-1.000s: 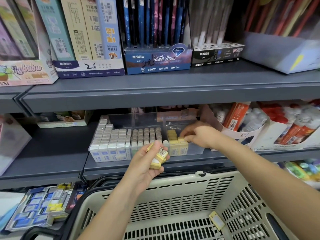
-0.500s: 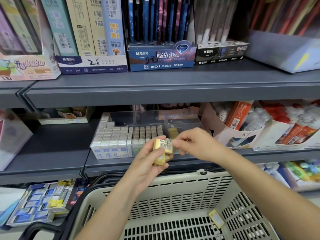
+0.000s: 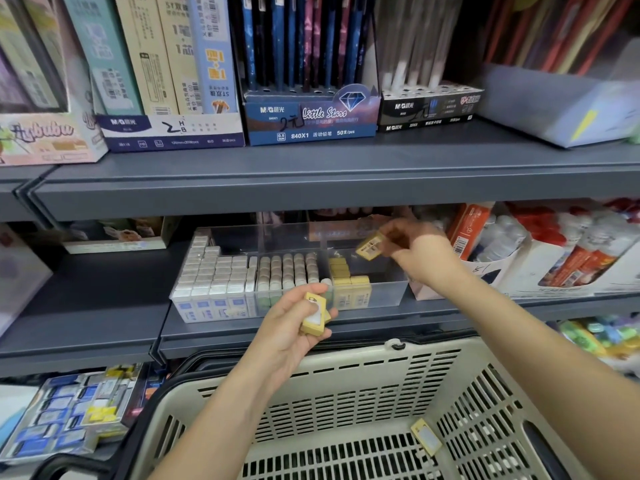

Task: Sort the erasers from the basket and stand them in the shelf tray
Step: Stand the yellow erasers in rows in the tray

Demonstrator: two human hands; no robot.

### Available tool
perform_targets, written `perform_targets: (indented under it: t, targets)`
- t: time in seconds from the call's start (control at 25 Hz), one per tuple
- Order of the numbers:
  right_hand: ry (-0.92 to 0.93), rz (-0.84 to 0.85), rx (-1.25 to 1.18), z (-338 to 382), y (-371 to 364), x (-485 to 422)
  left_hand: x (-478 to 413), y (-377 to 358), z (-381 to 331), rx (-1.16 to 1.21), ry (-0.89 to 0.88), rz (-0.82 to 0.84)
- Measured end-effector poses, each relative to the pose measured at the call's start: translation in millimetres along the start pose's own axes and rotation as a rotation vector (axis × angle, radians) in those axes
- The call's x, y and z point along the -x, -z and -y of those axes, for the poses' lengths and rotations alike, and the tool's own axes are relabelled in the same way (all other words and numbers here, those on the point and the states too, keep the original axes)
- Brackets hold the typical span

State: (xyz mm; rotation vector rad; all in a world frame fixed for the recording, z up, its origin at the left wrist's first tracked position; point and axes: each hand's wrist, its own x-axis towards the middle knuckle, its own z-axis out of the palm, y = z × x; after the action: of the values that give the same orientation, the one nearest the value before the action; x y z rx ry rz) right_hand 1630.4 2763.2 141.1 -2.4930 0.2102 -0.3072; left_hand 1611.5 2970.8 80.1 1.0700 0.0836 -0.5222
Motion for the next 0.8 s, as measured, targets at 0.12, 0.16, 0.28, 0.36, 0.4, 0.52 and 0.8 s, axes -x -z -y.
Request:
perform_targets:
  t: [0.12,0.16,0.28,0.36,0.4,0.52,0.8]
  targets:
    - [0.051,0.162,0.242,-6.9,-11.5,-7.8,0.9,-1.2,1.6,0.0,-0.009,-0.012]
    - [0.053,0.206,0.24,-7.3,-16.0,-8.6,0.5,-1.4,1.9,0.029,-0.013,-0.022]
    - [0.026,0.293,0.146,-5.9,-25.7,-12.3,-1.5,-0.8,2.5,0.098,-0.023,-0.066]
    - [0.039,0.36,0.205,-4.9,-30.6,-16.3,-2.6,0.0,3.1,0.11,-0.023,-0.07]
    - [0.061,0.397,0.26,-4.2,-32.5,-18.0,-3.0,0.5,3.2,0.115,-0.017,-0.065]
    - [0.12,0.453,0.361,-4.6,-35.3,-20.8,-4.5,3.7,1.7,0.173,0.033,-0.049]
    - [0.202,0.194,0.064,13.8,-26.8,19.8,0.0,4.9,3.3,0.137,-0.029,0.042]
